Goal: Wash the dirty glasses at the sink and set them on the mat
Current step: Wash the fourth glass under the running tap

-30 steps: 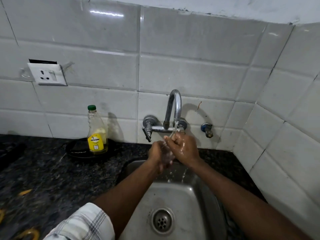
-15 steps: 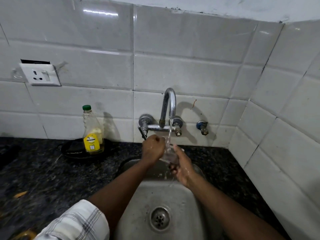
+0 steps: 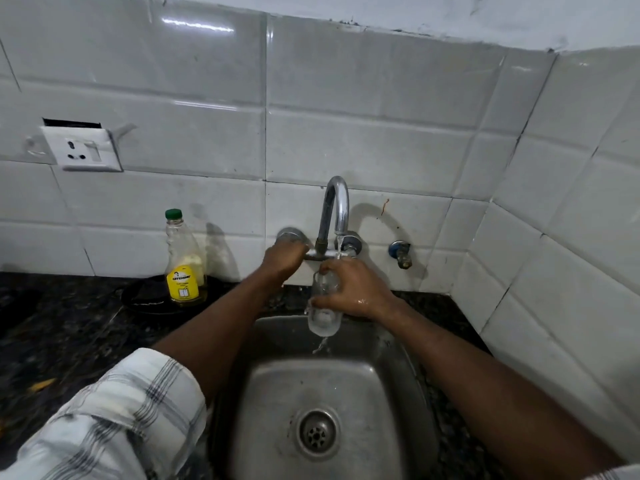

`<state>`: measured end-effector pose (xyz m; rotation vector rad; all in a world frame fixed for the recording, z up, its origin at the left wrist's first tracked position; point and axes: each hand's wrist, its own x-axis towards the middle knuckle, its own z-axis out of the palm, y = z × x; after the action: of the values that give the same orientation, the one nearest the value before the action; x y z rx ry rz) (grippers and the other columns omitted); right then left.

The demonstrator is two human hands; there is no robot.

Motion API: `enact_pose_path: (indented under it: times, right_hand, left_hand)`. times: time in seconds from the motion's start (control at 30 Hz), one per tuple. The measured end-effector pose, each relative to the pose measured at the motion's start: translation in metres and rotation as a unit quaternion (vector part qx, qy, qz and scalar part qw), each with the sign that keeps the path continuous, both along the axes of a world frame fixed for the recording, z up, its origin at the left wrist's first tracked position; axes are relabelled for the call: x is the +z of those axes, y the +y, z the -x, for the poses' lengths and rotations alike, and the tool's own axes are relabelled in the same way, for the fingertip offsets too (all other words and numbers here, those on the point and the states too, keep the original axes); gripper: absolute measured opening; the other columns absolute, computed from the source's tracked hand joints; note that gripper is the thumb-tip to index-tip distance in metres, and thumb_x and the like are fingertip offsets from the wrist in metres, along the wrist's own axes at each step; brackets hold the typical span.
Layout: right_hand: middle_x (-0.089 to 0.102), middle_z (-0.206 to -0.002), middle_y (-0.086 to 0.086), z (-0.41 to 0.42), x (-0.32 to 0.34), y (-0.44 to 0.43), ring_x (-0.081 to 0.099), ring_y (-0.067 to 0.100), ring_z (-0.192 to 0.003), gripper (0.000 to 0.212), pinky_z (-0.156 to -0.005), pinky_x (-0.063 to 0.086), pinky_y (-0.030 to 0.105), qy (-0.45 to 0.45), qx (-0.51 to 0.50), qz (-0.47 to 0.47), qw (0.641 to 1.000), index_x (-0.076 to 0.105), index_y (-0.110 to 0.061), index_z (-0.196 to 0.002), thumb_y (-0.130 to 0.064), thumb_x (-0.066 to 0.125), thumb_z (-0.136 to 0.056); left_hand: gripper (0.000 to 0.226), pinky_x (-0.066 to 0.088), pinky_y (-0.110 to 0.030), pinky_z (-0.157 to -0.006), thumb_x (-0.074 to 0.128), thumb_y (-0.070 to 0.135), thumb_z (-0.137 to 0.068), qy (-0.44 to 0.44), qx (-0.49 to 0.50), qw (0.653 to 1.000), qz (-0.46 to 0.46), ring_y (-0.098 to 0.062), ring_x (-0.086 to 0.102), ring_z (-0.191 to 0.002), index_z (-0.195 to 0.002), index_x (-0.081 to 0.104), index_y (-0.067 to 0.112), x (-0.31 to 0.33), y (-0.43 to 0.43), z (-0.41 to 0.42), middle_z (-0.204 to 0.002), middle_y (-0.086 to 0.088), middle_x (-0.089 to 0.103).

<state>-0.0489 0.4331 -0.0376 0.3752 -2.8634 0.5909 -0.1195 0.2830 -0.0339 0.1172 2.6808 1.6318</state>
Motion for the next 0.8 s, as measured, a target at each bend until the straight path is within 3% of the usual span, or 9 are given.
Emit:
enact_pose_path:
  times: [0.13, 0.2, 0.27, 0.33, 0.4, 0.5, 0.6, 0.7, 0.8]
  right_hand:
    - [0.059, -0.118, 0.002, -0.009, 0.006, -0.008, 0.056, 0.02, -0.104, 0.064, -0.081, 0.046, 0.031, 0.049, -0.041, 0.021, 0.998, 0.057, -0.021, -0.122, -0.052, 0.076, -0.07]
    - [0.058, -0.118, 0.0, -0.014, 0.005, -0.006, 0.055, 0.019, -0.105, 0.064, -0.08, 0.041, 0.028, 0.05, -0.054, 0.051, 0.996, 0.055, -0.022, -0.124, -0.049, 0.078, -0.07]
    - [0.06, -0.113, -0.004, -0.02, 0.004, -0.003, 0.057, 0.013, -0.1, 0.06, -0.079, 0.044, 0.026, 0.042, -0.052, 0.114, 0.991, 0.057, -0.024, -0.119, -0.046, 0.082, -0.069]
    - [0.063, -0.102, -0.01, -0.029, 0.001, 0.002, 0.062, 0.002, -0.088, 0.054, -0.072, 0.049, 0.015, 0.018, -0.045, 0.204, 0.978, 0.057, -0.023, -0.115, -0.036, 0.085, -0.071]
    - [0.061, -0.099, -0.015, -0.034, -0.004, 0.008, 0.063, -0.005, -0.082, 0.052, -0.063, 0.047, 0.006, -0.024, -0.041, 0.279, 0.959, 0.054, -0.022, -0.117, -0.025, 0.084, -0.074]
    - [0.059, -0.109, -0.006, -0.034, -0.014, 0.02, 0.064, 0.011, -0.093, 0.056, -0.064, 0.055, 0.023, -0.122, -0.044, 0.339, 0.932, 0.048, -0.024, -0.119, -0.022, 0.083, -0.075]
    - [0.059, -0.115, -0.002, -0.031, -0.024, 0.025, 0.064, 0.022, -0.103, 0.064, -0.077, 0.059, 0.035, -0.187, -0.049, 0.327, 0.925, 0.049, -0.023, -0.124, -0.016, 0.084, -0.071]
    - [0.059, -0.112, -0.008, -0.03, -0.033, 0.016, 0.06, 0.013, -0.105, 0.069, -0.079, 0.053, 0.024, -0.21, -0.024, 0.253, 0.944, 0.051, -0.019, -0.131, -0.016, 0.083, -0.07]
    - [0.068, -0.097, -0.01, -0.025, -0.038, 0.002, 0.066, 0.01, -0.092, 0.048, -0.07, 0.051, 0.016, -0.203, -0.03, 0.258, 0.944, 0.064, -0.019, -0.112, -0.015, 0.086, -0.069]
  left_hand:
    - [0.028, 0.045, -0.033, -0.069, 0.046, 0.029, -0.098, -0.055, 0.134, 0.987, -0.064, -0.029, 0.059, -0.084, -0.109, 0.06, 0.007, -0.03, 0.005, -0.023, -0.106, -0.017, 0.064]
    - [0.035, 0.047, -0.032, -0.063, 0.042, 0.034, -0.099, -0.204, 0.091, 0.954, -0.2, -0.029, 0.059, -0.075, -0.099, 0.062, 0.005, -0.044, 0.014, -0.04, -0.096, -0.019, 0.065]
    - [0.052, 0.05, -0.034, -0.06, 0.035, 0.046, -0.099, -0.338, 0.027, 0.873, -0.351, -0.029, 0.06, -0.072, -0.104, 0.064, 0.003, -0.051, 0.019, -0.05, -0.087, -0.019, 0.067]
    - [0.062, 0.052, -0.033, -0.059, 0.035, 0.053, -0.097, -0.366, -0.008, 0.826, -0.429, -0.029, 0.063, -0.071, -0.114, 0.065, 0.002, -0.055, 0.02, -0.05, -0.084, -0.018, 0.07]
    - [0.058, 0.049, -0.029, -0.057, 0.038, 0.049, -0.097, -0.328, -0.014, 0.836, -0.439, -0.025, 0.062, -0.069, -0.114, 0.064, 0.001, -0.05, 0.024, -0.049, -0.089, -0.018, 0.07]
    - [0.032, 0.054, -0.032, -0.059, 0.049, 0.032, -0.097, -0.191, 0.043, 0.934, -0.299, -0.025, 0.066, -0.072, -0.104, 0.064, 0.004, -0.041, 0.028, -0.046, -0.096, -0.017, 0.072]
    - [0.023, 0.061, -0.036, -0.07, 0.055, 0.03, -0.095, 0.022, 0.055, 0.998, -0.031, -0.022, 0.07, -0.071, -0.079, 0.062, 0.015, -0.029, 0.025, -0.042, -0.083, -0.009, 0.071]
    - [0.029, 0.059, -0.037, -0.069, 0.053, 0.039, -0.088, 0.144, -0.013, 0.974, 0.176, -0.02, 0.065, -0.067, -0.077, 0.065, 0.015, -0.018, 0.029, -0.046, -0.073, -0.003, 0.066]
    - [0.04, 0.053, -0.032, -0.07, 0.05, 0.046, -0.088, 0.203, -0.026, 0.932, 0.301, -0.022, 0.062, -0.076, -0.095, 0.066, 0.01, -0.008, 0.036, -0.056, -0.084, -0.003, 0.064]
